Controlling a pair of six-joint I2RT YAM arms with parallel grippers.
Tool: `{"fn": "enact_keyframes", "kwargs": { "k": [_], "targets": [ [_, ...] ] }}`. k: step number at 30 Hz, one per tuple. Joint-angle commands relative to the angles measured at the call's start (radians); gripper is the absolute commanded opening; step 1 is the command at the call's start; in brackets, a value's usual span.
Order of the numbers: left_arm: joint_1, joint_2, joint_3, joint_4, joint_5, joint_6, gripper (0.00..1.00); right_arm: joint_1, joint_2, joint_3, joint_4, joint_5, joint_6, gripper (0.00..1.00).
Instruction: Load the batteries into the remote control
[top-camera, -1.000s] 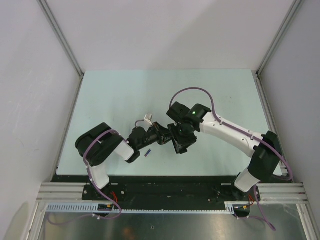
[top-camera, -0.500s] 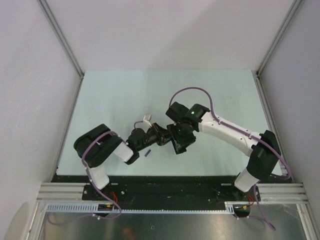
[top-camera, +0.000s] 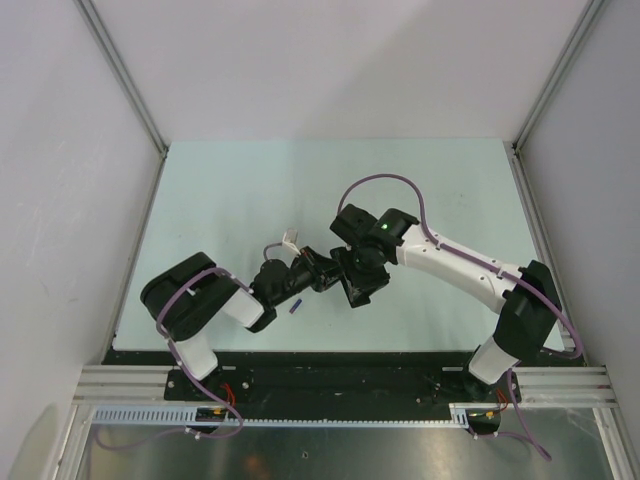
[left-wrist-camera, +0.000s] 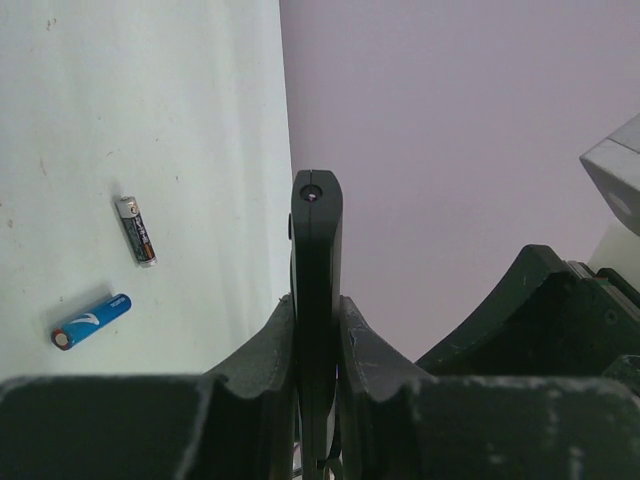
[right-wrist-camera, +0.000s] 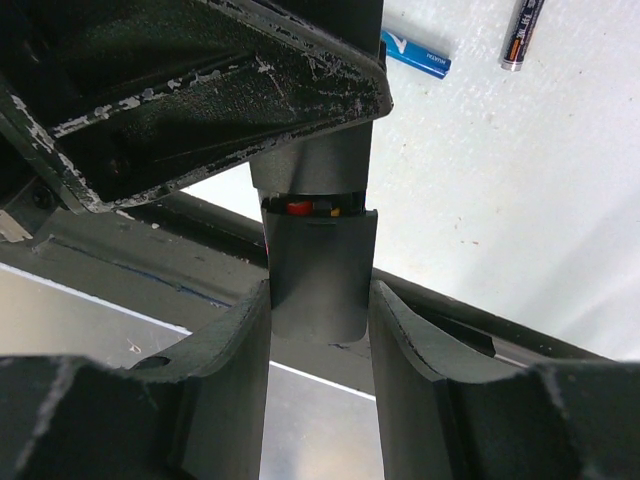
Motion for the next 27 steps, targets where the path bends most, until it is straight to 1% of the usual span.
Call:
{"fn": "enact_keyframes", "kwargs": {
  "k": [1, 18, 27],
  "targets": [
    [-0.011, -0.047, -0.005, 0.355, -0.030, 0.020, 0.00, 0.008, 0.014, 0.037, 0.022, -0.008, 0.029, 0.00],
    [-0.018, -0.061, -0.007, 0.360, -0.014, 0.012, 0.00, 0.006, 0.028, 0.037, 0.030, 0.001, 0.029, 0.00],
    [-0.019, -0.070, 0.001, 0.366, 0.004, -0.035, 0.00, 0.005, 0.037, 0.028, 0.051, 0.021, 0.026, 0.00]
  ]
}}
